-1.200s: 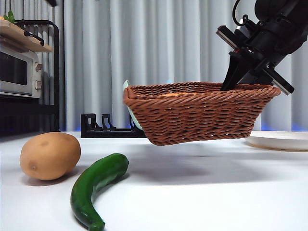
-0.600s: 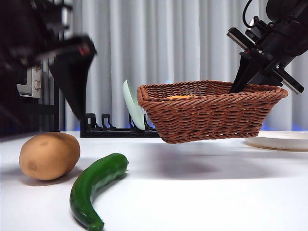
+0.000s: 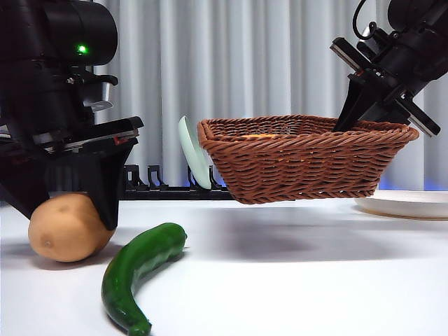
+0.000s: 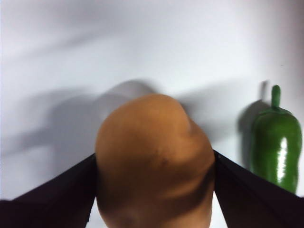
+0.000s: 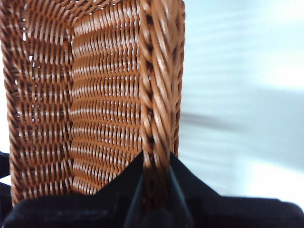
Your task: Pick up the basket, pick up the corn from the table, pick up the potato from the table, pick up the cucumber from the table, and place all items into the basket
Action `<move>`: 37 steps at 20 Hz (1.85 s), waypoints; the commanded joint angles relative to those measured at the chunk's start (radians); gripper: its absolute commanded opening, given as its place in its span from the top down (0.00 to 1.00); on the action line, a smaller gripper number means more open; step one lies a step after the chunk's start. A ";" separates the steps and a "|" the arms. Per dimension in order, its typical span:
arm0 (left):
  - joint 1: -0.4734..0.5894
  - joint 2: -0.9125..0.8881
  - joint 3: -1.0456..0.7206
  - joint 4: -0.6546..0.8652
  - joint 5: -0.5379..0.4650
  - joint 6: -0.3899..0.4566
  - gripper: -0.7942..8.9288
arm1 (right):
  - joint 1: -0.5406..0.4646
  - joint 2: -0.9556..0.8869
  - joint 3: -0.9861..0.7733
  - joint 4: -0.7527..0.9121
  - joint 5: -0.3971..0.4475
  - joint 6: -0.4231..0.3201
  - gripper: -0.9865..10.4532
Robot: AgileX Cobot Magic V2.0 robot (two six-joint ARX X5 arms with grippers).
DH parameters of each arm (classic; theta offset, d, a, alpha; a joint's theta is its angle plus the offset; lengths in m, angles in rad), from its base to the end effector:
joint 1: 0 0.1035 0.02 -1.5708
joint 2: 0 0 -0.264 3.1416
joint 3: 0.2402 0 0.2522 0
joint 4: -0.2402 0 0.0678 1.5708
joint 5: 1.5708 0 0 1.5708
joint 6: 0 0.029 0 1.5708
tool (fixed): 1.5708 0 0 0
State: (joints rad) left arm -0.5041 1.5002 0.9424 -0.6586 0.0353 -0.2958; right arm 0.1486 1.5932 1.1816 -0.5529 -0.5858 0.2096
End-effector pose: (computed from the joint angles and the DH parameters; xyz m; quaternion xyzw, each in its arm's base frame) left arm 0.2399 -0.1335 0.1973 0.0147 0.5819 -0.1344 0.8019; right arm 0.3208 0.0642 0.2488 0.1865 0.4835 0.2690 0.8118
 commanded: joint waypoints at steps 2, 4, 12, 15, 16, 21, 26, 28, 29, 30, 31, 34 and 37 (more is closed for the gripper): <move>0.002 -0.107 0.018 0.009 -0.008 0.016 0.93 | 0.007 -0.001 0.005 0.003 -0.014 0.000 0.92; 0.002 -0.206 0.085 0.000 0.003 0.016 0.93 | 0.030 -0.001 0.005 0.006 -0.013 0.001 0.92; -0.074 -0.214 0.418 0.000 0.103 0.063 0.93 | 0.123 0.000 0.005 0.007 -0.010 0.016 0.92; -0.115 -0.125 0.432 0.015 0.101 0.063 0.93 | 0.154 0.000 0.005 0.007 -0.011 0.021 0.92; -0.127 -0.092 0.433 0.023 0.100 0.063 0.93 | 0.163 0.000 0.005 0.007 -0.010 0.021 0.92; -0.166 0.063 0.433 0.072 0.095 0.064 0.93 | 0.191 0.000 0.005 0.007 -0.010 0.021 0.92; -0.177 0.143 0.433 0.058 0.069 0.090 0.81 | 0.194 0.000 0.005 0.007 -0.011 0.021 0.92; -0.182 0.146 0.433 0.060 0.066 0.090 0.48 | 0.194 0.000 0.005 0.008 -0.011 0.021 0.92; -0.184 0.146 0.433 0.061 0.063 0.090 0.46 | 0.194 0.000 0.005 0.008 -0.011 0.021 0.92; -0.184 0.146 0.433 0.060 0.063 0.090 0.46 | 0.194 0.000 0.005 0.010 -0.011 0.021 0.92; -0.184 0.146 0.433 0.060 0.063 0.089 0.43 | 0.194 0.000 0.005 0.013 -0.011 0.021 0.92; -0.185 0.146 0.433 0.061 0.063 0.086 0.40 | 0.194 0.000 0.005 0.014 -0.011 0.021 0.92; -0.185 0.146 0.439 0.054 0.073 0.082 0.40 | 0.191 0.000 0.005 0.023 -0.011 0.021 0.92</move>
State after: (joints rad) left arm -0.6849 1.6413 1.3769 -0.6060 0.1032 -0.2199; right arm 0.3401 1.5932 1.1816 -0.5457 -0.5827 0.2211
